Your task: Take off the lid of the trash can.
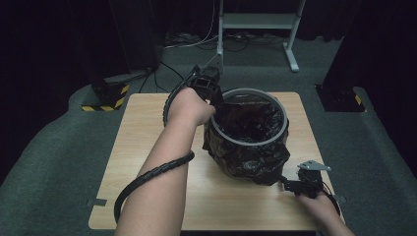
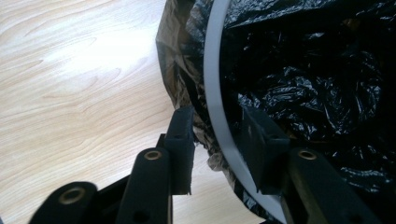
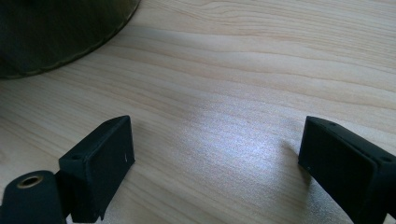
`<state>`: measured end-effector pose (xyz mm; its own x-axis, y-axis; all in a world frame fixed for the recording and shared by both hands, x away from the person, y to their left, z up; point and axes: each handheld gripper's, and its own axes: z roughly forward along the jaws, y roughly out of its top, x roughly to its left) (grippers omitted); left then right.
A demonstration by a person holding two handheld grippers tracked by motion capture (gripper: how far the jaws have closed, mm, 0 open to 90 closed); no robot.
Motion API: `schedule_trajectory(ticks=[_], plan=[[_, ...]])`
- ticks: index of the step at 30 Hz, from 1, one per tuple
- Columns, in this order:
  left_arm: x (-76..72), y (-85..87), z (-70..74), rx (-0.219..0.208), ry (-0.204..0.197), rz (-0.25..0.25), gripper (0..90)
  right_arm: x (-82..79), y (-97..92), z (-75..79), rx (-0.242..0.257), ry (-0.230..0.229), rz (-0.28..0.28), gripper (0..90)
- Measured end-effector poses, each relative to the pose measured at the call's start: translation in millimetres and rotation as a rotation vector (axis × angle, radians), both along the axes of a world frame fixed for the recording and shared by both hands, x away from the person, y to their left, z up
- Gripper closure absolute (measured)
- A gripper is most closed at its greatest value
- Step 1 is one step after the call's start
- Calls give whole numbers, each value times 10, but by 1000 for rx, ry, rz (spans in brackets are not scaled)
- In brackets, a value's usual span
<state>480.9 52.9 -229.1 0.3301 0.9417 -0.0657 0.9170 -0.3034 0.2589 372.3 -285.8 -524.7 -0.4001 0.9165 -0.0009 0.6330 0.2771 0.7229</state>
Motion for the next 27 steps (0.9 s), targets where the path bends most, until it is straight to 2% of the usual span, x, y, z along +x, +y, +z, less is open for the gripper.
schedule_trajectory(ticks=[1, 4, 5, 10, 12, 20, 24, 27], plan=[[11, -14, -5, -5, -11, 10, 687, 0, 0, 0, 0, 0, 0, 101], [20, -35, -27, -8, -3, 11, 707, 0, 0, 0, 0, 0, 0, 102], [29, -52, -56, 9, 6, 5, 707, 0, -1, 0, 1, 0, 1, 101], [36, -83, -124, 41, 15, 3, 734, 1, -2, 0, 0, -1, 1, 102], [35, -71, -130, 33, 11, 8, 755, 1, -2, 0, 0, -1, 1, 102], [20, -55, -34, 19, -8, 6, 762, 0, -1, 1, 3, 1, -1, 103], [6, -30, 18, -7, -23, 9, 767, 0, -1, 1, 2, 1, 0, 102], [9, 45, 32, -70, -26, 19, 772, 0, -2, 1, 3, 1, 0, 102]])
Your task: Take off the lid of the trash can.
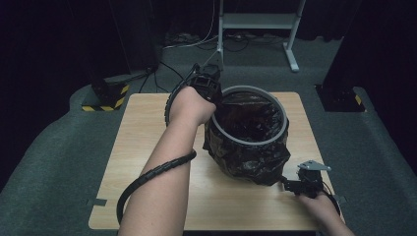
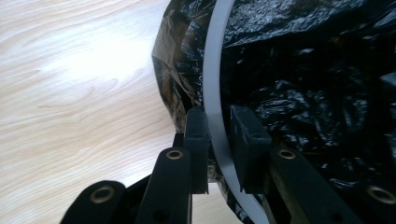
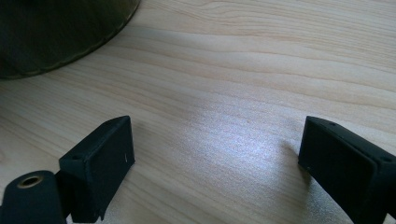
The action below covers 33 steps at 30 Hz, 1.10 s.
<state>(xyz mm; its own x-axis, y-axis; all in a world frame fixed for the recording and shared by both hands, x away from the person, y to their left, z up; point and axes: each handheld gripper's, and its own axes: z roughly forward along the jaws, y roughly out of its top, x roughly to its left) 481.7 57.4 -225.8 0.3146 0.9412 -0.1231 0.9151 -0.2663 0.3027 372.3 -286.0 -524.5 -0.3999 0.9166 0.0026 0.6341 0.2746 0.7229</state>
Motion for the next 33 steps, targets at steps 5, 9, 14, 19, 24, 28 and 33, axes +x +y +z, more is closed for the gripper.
schedule_trajectory(ticks=[5, 9, 14, 19, 24, 28, 33], plan=[[12, 101, -30, -94, 6, 16, 779, 1, -3, 0, 2, 0, 3, 101], [20, 163, -44, -157, 8, 32, 791, 2, -4, 0, 3, 0, 3, 101], [33, 249, -80, -235, 22, 54, 797, 0, 0, 1, 0, 3, 1, 101], [45, 296, -110, -285, 28, 78, 807, 0, 0, 1, -1, 2, 2, 101], [55, 348, -153, -324, 40, 90, 807, 1, -1, 0, -2, 1, 3, 101], [69, 395, -181, -370, 41, 109, 808, 1, -1, -1, -2, 0, 3, 101], [74, 432, -180, -414, 34, 132, 810, 1, -1, -1, -3, 0, 2, 101]])
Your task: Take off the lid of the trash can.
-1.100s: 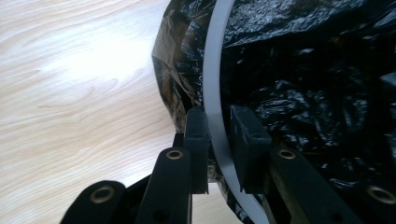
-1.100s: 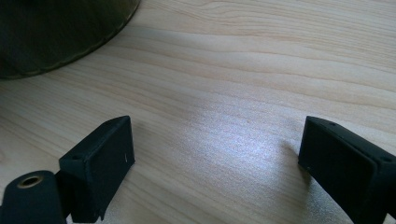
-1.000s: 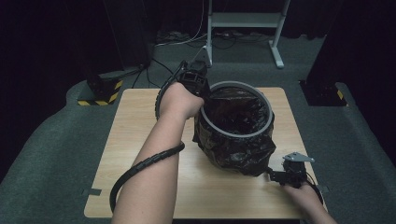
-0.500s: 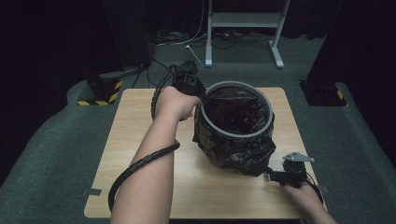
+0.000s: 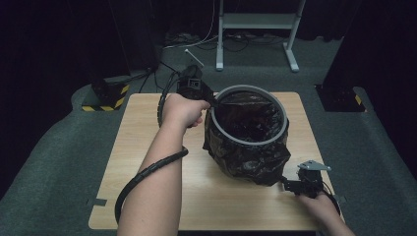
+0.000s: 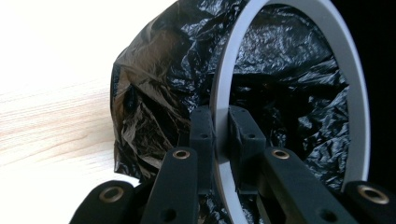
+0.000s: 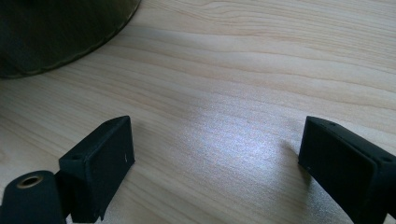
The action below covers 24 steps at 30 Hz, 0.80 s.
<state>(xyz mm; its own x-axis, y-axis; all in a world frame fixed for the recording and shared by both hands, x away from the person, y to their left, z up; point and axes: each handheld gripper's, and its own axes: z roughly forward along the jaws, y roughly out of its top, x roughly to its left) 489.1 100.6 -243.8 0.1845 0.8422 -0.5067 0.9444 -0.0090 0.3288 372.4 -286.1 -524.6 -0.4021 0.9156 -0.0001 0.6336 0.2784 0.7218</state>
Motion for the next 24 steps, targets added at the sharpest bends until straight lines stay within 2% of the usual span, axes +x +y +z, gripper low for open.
schedule_trajectory(ticks=[5, 6, 17, 20, 24], plan=[[8, 40, -16, -19, 4, -1, 811, 0, 0, 0, 1, 0, 1, 101], [9, 53, -30, -38, 8, 4, 811, 0, 0, 1, 1, 1, 0, 101], [11, 109, -89, -111, 11, 11, 810, 1, -1, 0, 0, -1, 1, 101], [8, 118, -85, -124, 8, 10, 814, 2, -3, -2, -3, -3, 4, 101], [-1, 119, -75, -121, 3, 3, 821, 2, -3, -2, -4, -4, 5, 101]])
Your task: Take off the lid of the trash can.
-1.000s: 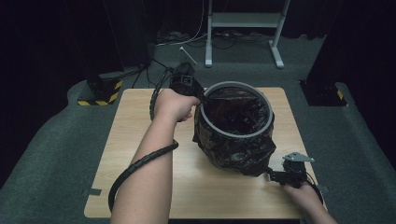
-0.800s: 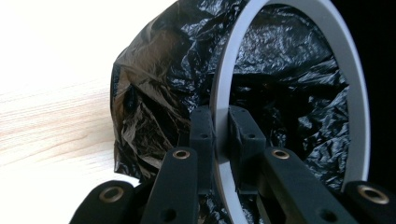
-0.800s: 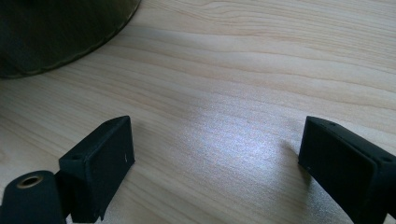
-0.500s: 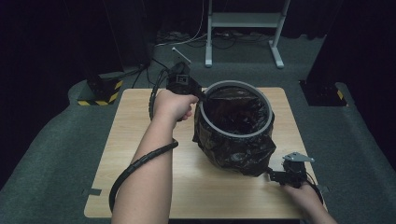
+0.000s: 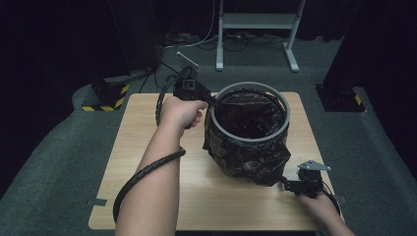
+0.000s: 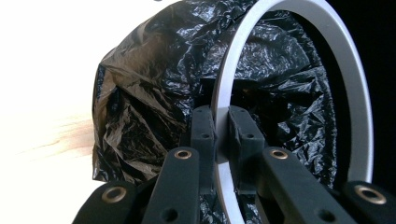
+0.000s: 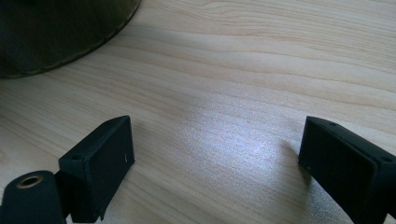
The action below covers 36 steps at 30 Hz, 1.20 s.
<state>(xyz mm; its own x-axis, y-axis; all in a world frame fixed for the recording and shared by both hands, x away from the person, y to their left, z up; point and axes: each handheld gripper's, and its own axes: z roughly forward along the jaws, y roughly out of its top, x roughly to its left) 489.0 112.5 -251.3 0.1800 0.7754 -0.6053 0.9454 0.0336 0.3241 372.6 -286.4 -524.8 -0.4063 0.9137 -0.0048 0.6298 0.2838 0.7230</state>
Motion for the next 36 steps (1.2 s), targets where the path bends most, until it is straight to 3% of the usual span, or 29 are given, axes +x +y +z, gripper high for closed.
schedule_trajectory(ticks=[15, 36], plan=[[-23, 92, 9, 13, -4, 17, 821, -1, 3, 1, 2, 1, -4, 101], [-103, 402, 36, 30, -12, 41, 820, -2, 6, 1, 3, 3, -4, 100]])
